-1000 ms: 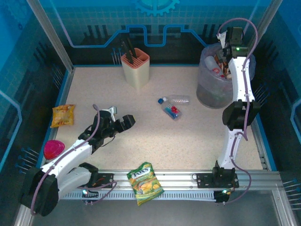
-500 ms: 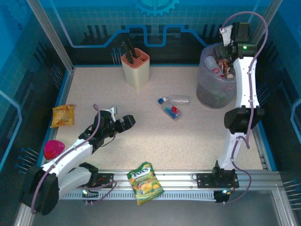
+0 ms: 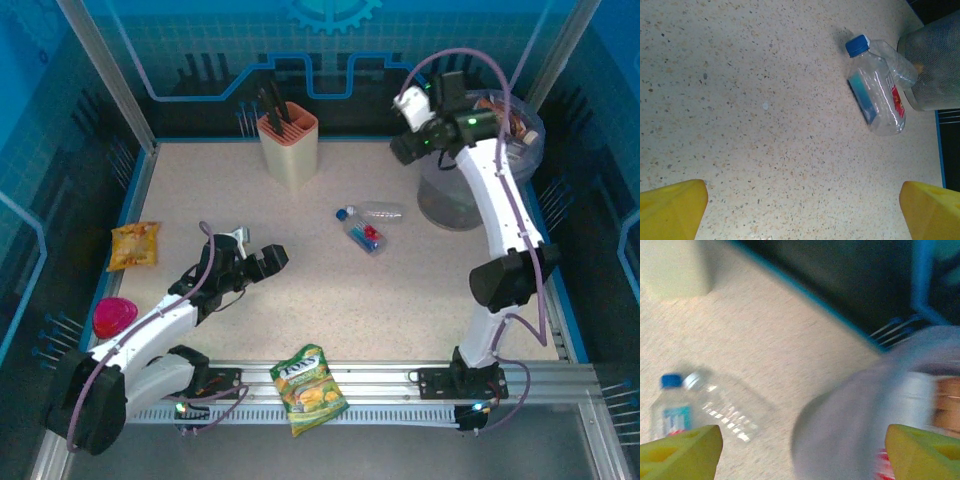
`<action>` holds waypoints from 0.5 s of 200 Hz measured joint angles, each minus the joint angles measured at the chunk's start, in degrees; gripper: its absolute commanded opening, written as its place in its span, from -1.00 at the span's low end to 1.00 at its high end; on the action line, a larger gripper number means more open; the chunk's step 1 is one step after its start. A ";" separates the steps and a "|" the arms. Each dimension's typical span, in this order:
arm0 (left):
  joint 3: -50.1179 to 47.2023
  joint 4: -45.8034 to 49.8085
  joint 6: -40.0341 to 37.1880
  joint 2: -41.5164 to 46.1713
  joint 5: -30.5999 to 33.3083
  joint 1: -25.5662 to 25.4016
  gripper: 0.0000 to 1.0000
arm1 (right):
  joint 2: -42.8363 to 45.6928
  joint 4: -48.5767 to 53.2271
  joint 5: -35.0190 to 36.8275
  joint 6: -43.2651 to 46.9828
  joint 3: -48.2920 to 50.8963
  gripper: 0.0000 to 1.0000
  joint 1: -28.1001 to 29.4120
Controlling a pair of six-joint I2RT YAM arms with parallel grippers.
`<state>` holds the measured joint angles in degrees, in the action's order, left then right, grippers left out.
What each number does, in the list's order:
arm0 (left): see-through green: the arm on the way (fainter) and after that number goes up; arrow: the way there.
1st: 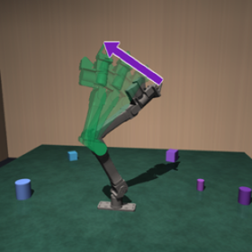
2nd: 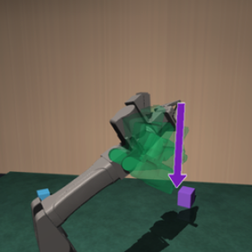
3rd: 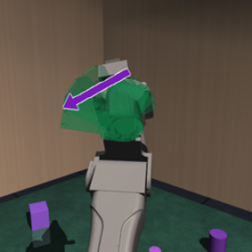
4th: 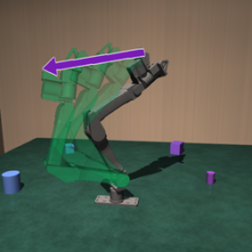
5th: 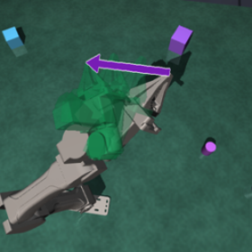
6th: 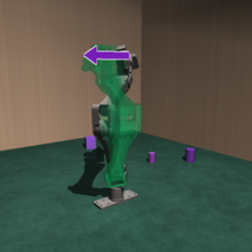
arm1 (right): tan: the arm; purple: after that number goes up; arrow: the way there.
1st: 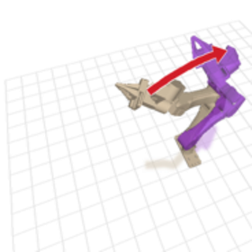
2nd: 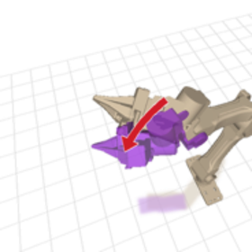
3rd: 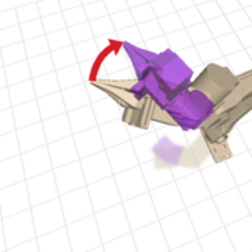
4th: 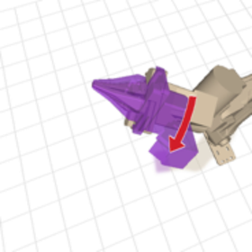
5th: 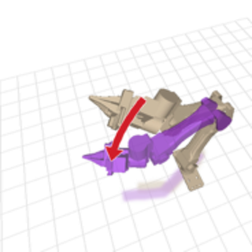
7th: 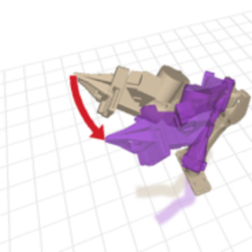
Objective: Put the plastic bottles in the bin
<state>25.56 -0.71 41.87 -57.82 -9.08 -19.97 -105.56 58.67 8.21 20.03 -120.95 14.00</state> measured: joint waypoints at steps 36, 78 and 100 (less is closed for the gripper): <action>0.00 0.02 -0.04 -0.44 -0.26 0.00 0.99 | -2.40 2.01 -2.84 1.22 8.44 0.62 2.58; 0.00 0.02 -0.22 -0.44 -0.28 0.00 0.99 | -7.72 2.45 -3.74 0.96 14.88 0.63 5.95; 0.00 0.04 -0.22 -0.44 -0.37 0.00 0.98 | -9.57 2.34 -5.03 0.26 17.70 0.64 7.67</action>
<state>25.56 -0.67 41.65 -58.26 -9.45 -19.97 -115.13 61.01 3.18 20.29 -103.24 21.67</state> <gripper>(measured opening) 0.992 0.817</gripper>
